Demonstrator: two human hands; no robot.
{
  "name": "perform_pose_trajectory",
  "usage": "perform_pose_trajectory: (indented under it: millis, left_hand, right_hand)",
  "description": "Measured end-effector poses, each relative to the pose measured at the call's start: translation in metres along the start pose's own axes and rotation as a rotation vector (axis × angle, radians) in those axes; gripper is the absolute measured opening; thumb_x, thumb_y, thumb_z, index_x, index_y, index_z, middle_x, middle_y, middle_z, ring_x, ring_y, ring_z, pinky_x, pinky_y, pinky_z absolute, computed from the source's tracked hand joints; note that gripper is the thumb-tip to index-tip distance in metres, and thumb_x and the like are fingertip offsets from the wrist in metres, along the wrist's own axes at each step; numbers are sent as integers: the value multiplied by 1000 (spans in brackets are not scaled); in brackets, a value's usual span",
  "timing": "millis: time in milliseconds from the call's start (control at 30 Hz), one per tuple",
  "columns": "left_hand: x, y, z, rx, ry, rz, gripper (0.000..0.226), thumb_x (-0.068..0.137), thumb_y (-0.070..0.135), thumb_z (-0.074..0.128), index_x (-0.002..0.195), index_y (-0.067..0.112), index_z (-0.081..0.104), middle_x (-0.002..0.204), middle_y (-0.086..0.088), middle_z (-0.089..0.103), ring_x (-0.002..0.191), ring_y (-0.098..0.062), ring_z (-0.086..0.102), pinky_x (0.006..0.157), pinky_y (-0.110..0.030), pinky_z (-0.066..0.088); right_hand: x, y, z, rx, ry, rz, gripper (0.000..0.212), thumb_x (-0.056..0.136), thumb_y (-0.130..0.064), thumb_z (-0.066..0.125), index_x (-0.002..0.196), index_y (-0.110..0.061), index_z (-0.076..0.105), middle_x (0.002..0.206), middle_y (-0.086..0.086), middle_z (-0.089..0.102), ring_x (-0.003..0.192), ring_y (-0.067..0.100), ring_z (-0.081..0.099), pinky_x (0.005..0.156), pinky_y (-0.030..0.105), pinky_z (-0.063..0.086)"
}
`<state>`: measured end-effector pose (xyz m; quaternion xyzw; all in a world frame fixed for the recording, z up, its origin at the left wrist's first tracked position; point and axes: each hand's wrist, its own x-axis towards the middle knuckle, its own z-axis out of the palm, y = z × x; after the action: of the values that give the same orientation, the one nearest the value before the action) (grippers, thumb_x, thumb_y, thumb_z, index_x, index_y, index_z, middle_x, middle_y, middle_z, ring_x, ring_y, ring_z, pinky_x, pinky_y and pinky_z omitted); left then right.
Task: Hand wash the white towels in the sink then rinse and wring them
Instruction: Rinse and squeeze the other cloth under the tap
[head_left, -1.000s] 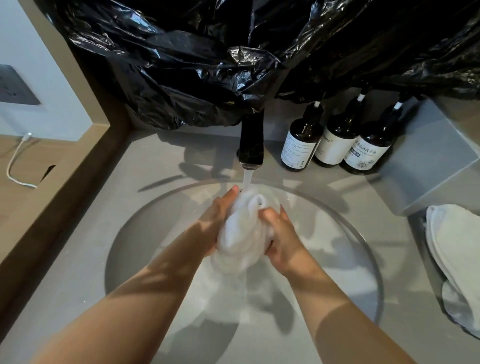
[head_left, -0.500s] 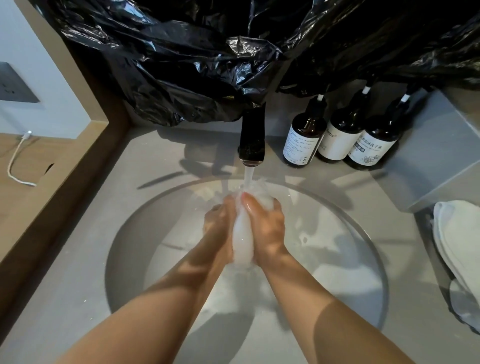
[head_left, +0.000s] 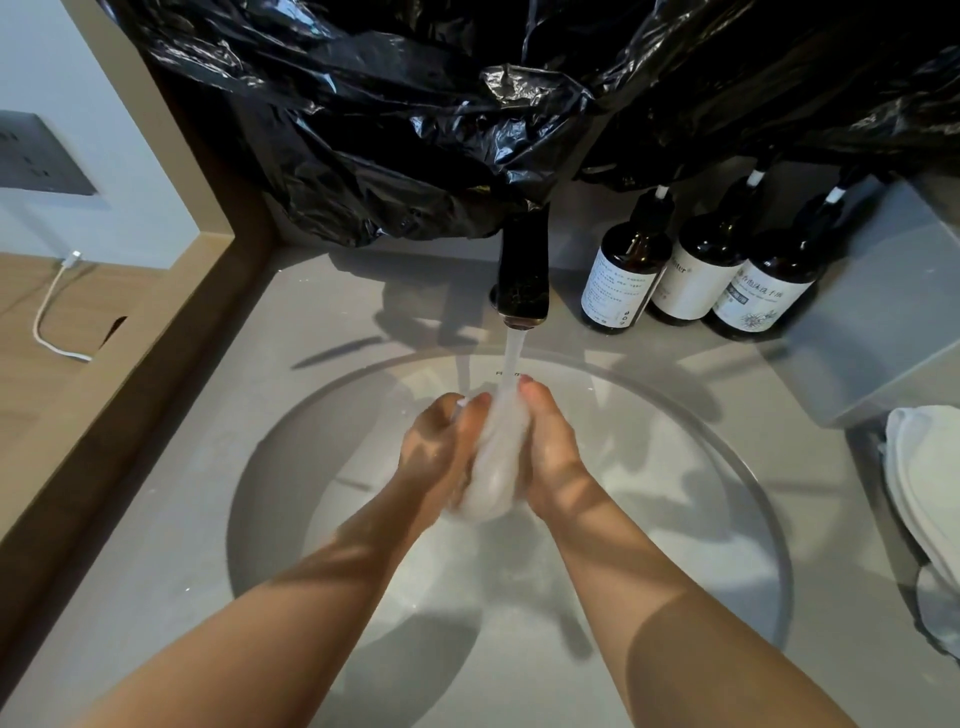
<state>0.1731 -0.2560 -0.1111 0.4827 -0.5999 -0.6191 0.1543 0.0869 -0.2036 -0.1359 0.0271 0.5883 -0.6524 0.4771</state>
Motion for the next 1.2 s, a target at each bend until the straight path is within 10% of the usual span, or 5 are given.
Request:
perform_pose_trajectory:
  millis: [333,600,733,967,1200]
  left_hand:
    - [16,16,-27,-498,-426,-747,75,62,57,69,115,4,62,93,-19,70,94,-36,60,78,-47,47]
    - [3,6,-3,-533,-310,-405,34,93,15,40,63,9,56,55,-7,55,53,-18,52,58,-25,40]
    - [2,5,-6,-628,-300,-266,21,85,12,33,78,10,53,68,-9,58,63,-24,57,59,-28,45]
    - [14,13,-33,-121,-180,-379,20,93,19,43,82,12,57,77,-11,60,75,-28,57,86,-49,47]
    - [11,27,-17,-74,-149,289,35,96,43,47,124,22,53,113,13,55,103,-2,52,84,-11,40]
  right_hand:
    - [-58,-27,-6,-407,-316,-421,18,60,-22,66,76,-19,59,65,-10,62,63,7,58,56,15,44]
    - [-48,-36,-21,-172,-65,-305,35,65,-39,65,99,-37,59,102,-5,65,86,10,62,62,20,49]
    - [-43,-39,-28,-82,-31,-58,16,83,-33,59,88,-18,62,70,0,63,66,19,60,58,25,46]
    - [-41,-52,-18,-223,77,-465,23,70,-19,69,84,-19,51,76,-1,55,68,12,54,59,21,48]
    - [-44,-69,-4,-139,94,-632,25,78,-25,73,79,-18,50,68,-7,54,62,6,55,62,20,46]
